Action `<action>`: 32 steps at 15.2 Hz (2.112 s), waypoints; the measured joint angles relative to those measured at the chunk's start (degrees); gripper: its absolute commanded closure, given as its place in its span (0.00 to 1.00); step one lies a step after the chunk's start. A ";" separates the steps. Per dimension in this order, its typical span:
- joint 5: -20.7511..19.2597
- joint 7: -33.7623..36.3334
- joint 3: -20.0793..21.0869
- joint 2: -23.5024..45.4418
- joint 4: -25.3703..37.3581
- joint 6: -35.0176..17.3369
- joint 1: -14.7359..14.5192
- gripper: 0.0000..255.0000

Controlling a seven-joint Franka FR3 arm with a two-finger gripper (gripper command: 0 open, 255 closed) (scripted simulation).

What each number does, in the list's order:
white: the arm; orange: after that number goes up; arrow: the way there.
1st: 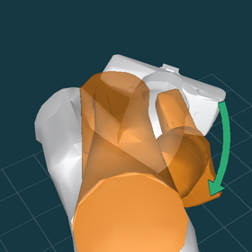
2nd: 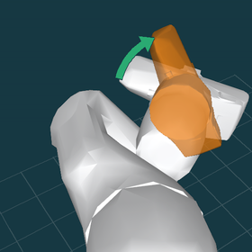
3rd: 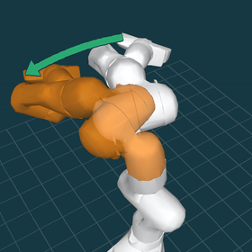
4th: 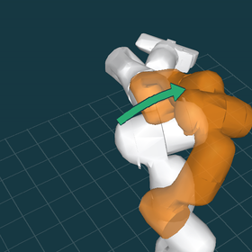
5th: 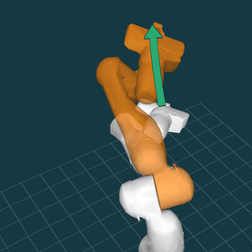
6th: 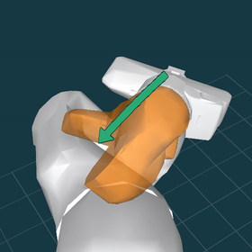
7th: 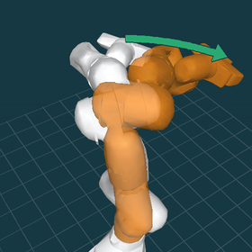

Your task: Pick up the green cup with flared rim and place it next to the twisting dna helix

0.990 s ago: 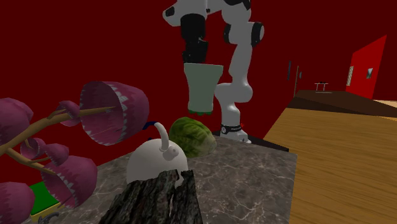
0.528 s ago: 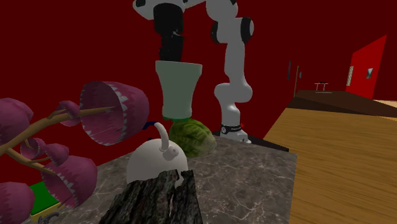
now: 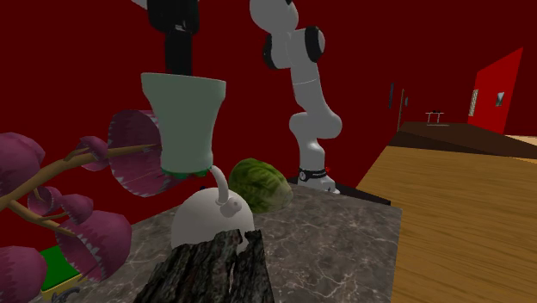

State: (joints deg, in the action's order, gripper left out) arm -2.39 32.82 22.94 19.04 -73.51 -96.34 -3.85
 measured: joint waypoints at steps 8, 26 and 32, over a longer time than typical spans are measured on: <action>-2.29 -0.01 -0.70 6.92 5.28 -1.21 -1.32 1.00; -2.13 -0.31 -0.59 5.30 -8.62 -15.44 -0.17 1.00; -2.03 -0.57 -0.46 4.45 -12.41 -19.79 -0.09 1.00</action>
State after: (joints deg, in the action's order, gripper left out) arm -4.42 32.24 22.48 23.49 -85.92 -116.13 -3.95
